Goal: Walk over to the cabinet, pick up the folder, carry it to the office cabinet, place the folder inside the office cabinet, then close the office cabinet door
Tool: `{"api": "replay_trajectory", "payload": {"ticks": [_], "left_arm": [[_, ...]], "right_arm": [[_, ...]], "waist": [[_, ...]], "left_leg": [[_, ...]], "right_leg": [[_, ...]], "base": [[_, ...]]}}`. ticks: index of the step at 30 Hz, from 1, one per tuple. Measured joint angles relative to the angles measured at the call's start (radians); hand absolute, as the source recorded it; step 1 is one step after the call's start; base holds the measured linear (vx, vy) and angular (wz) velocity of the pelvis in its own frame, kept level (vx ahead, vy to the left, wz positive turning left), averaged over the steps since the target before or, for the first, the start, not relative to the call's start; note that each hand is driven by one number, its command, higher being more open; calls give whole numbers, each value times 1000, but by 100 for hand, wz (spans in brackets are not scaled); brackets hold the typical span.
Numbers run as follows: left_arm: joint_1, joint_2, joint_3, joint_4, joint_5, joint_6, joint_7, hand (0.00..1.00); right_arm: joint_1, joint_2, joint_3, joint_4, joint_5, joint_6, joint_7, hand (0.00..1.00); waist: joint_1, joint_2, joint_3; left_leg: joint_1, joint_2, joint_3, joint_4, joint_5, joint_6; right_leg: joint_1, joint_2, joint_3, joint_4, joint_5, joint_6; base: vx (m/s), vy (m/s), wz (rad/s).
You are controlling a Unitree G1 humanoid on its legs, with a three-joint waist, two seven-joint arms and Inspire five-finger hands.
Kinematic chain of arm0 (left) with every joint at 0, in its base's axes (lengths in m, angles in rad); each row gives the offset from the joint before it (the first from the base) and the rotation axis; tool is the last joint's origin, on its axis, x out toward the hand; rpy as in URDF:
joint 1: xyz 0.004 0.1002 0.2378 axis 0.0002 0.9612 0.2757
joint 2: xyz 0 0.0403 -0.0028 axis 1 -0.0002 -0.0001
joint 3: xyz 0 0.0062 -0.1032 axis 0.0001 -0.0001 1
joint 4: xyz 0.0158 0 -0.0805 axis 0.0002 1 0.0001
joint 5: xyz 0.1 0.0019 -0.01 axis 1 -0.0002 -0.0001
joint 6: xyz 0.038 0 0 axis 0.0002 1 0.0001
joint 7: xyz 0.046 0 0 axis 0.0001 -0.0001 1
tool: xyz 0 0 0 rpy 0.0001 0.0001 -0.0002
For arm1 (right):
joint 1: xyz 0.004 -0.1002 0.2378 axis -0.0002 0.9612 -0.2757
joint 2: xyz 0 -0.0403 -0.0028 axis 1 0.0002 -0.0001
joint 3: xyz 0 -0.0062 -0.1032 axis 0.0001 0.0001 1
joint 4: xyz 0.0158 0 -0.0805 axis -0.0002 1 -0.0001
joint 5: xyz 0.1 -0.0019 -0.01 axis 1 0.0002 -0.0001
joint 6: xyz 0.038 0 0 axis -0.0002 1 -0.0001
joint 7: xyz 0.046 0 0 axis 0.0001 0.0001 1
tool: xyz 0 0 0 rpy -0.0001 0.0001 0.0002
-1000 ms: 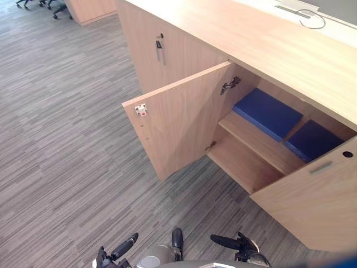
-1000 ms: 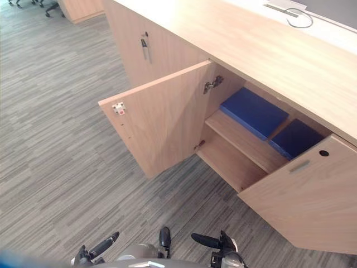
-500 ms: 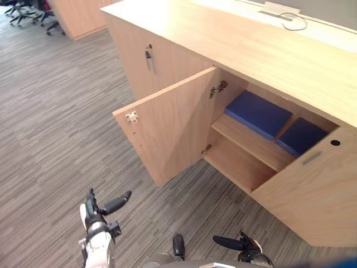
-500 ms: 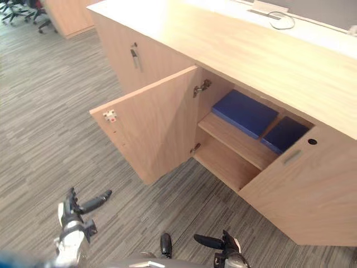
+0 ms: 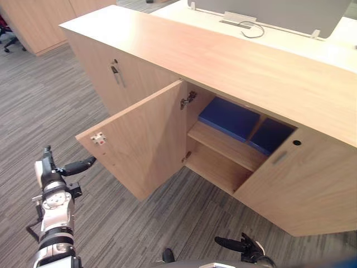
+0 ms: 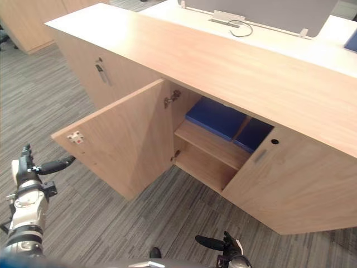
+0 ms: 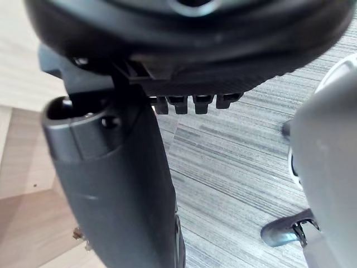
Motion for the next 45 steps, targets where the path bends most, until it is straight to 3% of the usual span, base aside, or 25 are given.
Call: {"api": "replay_trajectory", "payload": {"ticks": [1,3,6,8,14,19,21,25,27,32,36,40,45], "left_arm": [[-12,16,-17,12,0,10,-9,100],[-17,16,-40,18,-6,12,-16,100],[-34,16,-78,65,-52,13,-37,100],[-54,16,-99,96,-117,13,-51,100],[-72,94,-315,100,-186,11,-155,100],[-74,218,-554,80,113,11,-166,100],[-75,297,-723,43,301,11,-179,100],[-76,358,-904,-47,511,10,-263,100],[-76,377,-976,-94,610,-29,-295,100],[-63,385,-1113,-256,768,-163,-302,100],[-56,375,-1116,-478,801,-309,-265,100],[-57,323,-1098,-623,840,-339,-161,100],[-57,171,-1106,-712,862,-348,-71,100]], "right_arm": [[12,1,-11,-2,2,-1,3,100],[17,-2,-26,1,1,-1,2,100],[32,-34,-30,-10,3,-1,3,100],[56,-50,-28,-14,3,-1,3,100],[127,-46,-26,-15,3,6,13,100],[143,-53,-11,-14,0,7,39,100],[140,-64,22,-15,-6,6,43,100],[131,-78,64,-23,-30,-3,47,100],[125,-88,92,-23,-39,-5,47,100],[117,-93,129,-34,-38,-16,45,100],[115,-93,161,-45,-38,-35,45,100],[115,-93,173,-59,-36,-48,45,100],[123,-101,183,-56,-32,-48,38,100]], "waist": [[-2,-19,-15],[5,-19,-24],[8,22,-33],[9,29,-41],[16,-1,-58],[27,-8,-61],[33,-8,-61],[32,-5,-59],[31,-3,-58],[11,-5,-55],[-10,-14,-51],[-48,-12,-54],[-60,0,-66]], "left_leg": [[0,-6,5,0,-15,-43],[1,6,9,-1,-7,-58],[0,35,26,-6,4,-79],[1,40,26,-6,7,-86],[-12,37,26,-5,8,-88],[-16,20,26,-1,9,-87],[-17,12,27,-2,9,-87],[-23,-6,29,-6,9,-86],[-31,-15,31,-6,4,-79],[-57,-34,38,-6,0,-64],[-53,-39,58,-6,-3,-58],[-57,-35,63,-6,4,-47],[-54,-30,68,-2,5,-47]], "right_leg": [[-33,-22,8,-15,98,31],[-34,-13,25,-22,88,34],[-43,16,41,-27,79,19],[-42,24,41,-27,76,13],[-55,18,43,-26,80,16],[-55,-1,35,-27,93,29],[-57,-13,29,-18,97,35],[-61,-34,24,-14,108,49],[-68,-44,21,-14,118,56],[-87,-57,21,-35,145,61],[-86,-57,41,-56,167,64],[-88,-51,53,-69,171,58],[-88,-45,62,-69,165,48]], "base": [[-125,-118,5],[-59,-107,-7],[-96,-166,-21],[-71,-77,-3],[-25,2,2],[-17,57,7],[-53,72,8],[-71,79,6],[-88,100,4],[-44,56,0],[9,26,-16],[36,-23,-12],[9,-10,-3]]}}
